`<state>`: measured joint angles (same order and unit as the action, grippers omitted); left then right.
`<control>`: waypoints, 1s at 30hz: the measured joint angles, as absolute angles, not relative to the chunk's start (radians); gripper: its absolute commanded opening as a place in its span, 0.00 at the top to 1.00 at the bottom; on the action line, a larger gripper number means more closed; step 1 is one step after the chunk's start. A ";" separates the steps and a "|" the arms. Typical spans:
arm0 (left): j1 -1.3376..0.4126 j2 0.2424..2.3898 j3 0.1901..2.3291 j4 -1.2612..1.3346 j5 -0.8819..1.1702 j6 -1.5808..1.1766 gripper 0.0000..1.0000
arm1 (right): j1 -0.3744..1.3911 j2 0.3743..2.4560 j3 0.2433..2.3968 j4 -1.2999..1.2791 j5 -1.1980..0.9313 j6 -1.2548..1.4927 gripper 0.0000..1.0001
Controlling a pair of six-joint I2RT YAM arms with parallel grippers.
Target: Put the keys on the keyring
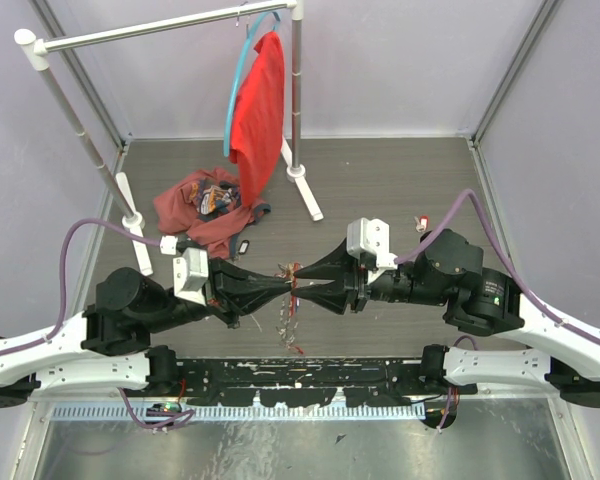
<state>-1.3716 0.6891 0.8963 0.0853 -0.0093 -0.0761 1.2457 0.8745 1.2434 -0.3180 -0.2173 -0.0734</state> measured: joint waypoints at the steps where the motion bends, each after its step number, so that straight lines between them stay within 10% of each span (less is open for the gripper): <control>1: -1.372 0.688 0.896 0.086 -0.009 -0.076 1.00 | 1.246 0.875 1.243 -0.318 -0.217 -0.074 0.65; 30: -1.371 0.673 0.897 0.086 0.008 -0.075 1.00 | 1.246 0.890 1.232 -0.323 -0.231 -0.073 0.87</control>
